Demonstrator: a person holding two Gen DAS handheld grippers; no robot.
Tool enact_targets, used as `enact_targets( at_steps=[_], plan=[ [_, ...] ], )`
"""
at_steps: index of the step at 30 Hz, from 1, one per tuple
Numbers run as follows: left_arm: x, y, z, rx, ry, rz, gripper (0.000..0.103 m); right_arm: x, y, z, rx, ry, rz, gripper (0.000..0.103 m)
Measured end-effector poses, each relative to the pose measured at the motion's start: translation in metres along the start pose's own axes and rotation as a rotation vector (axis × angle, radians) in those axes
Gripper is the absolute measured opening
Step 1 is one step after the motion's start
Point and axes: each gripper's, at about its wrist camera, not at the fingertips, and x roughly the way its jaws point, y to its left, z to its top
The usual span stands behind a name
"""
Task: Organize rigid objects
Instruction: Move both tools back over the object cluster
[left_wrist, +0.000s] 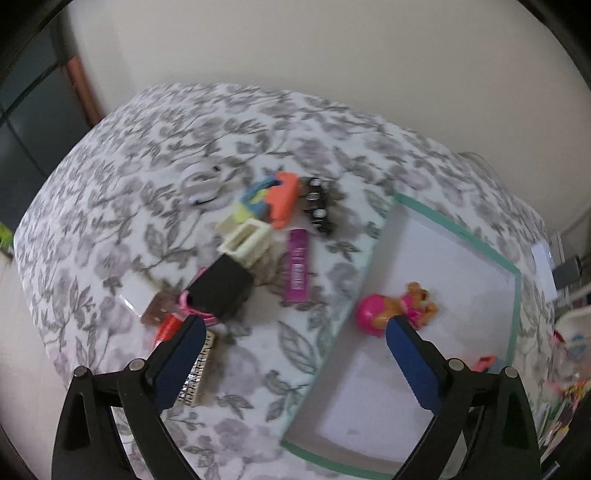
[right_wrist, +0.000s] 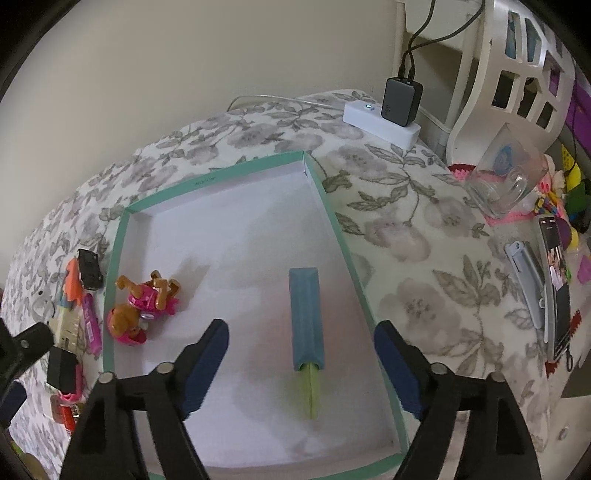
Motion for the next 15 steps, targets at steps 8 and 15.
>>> enact_targets(
  at_steps=[8,15],
  plan=[
    [-0.004,0.046,0.018,-0.083,-0.009,0.036,0.098,-0.003,0.014,-0.003,-0.045,-0.036,0.01,0.103],
    [-0.009,0.097,0.036,-0.157,-0.016,0.054,0.098,-0.021,0.032,0.003,-0.058,-0.081,0.068,0.103]
  ],
)
